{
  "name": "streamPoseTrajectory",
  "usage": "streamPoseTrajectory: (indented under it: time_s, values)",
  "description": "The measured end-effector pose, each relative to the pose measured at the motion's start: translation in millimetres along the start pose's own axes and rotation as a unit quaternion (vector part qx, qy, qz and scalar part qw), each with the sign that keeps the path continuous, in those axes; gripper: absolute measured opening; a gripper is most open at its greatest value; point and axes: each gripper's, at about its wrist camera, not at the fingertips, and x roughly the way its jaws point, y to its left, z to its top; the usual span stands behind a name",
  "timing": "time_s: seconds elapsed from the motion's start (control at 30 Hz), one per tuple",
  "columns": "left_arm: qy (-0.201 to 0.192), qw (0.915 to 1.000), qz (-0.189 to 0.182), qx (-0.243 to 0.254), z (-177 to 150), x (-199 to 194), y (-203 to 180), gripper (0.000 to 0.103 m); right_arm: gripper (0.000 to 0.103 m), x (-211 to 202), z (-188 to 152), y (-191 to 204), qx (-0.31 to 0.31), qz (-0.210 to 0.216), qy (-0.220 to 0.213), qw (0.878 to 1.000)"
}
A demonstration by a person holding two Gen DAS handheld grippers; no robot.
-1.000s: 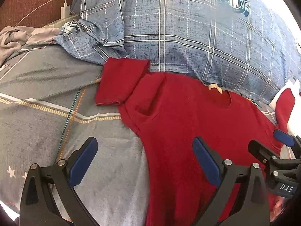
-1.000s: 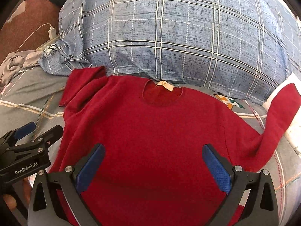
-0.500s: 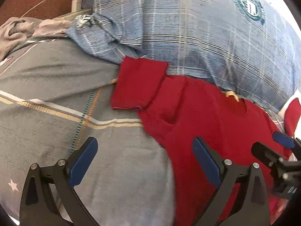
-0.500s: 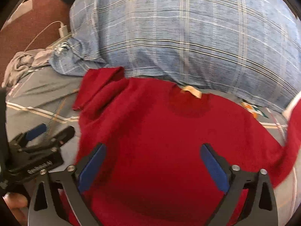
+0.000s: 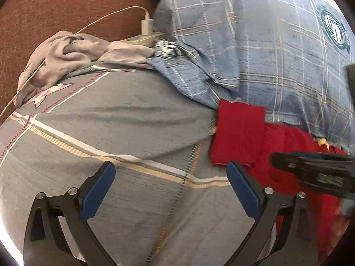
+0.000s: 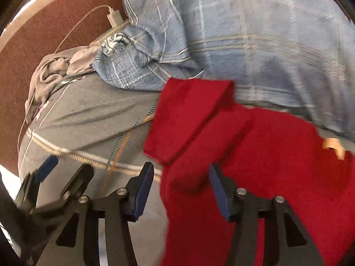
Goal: Fold small clothes
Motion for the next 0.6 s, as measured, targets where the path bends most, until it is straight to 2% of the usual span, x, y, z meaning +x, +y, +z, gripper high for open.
streamPoseTrajectory:
  time_s: [0.2,0.3,0.37,0.5,0.6]
  values:
    - [0.007,0.9998,-0.006,-0.017,4,4,9,0.101,0.052,41,16,2,0.022,0.008,0.033,0.999]
    - [0.010,0.9997,-0.007,-0.023,5,5,11,0.101,0.051,49,19,5,0.024,0.012,0.033,0.999]
    - [0.011,0.9996,-0.006,-0.026,5,6,12,0.101,0.051,46,21,7,0.031,0.012,0.030,0.999]
    - [0.008,0.9993,-0.005,-0.037,5,5,16,0.101,0.053,22,23,11,0.036,0.044,0.004,0.998]
    - [0.012,0.9995,-0.006,-0.029,4,6,11,0.101,0.053,26,22,12,0.035,0.042,0.021,0.998]
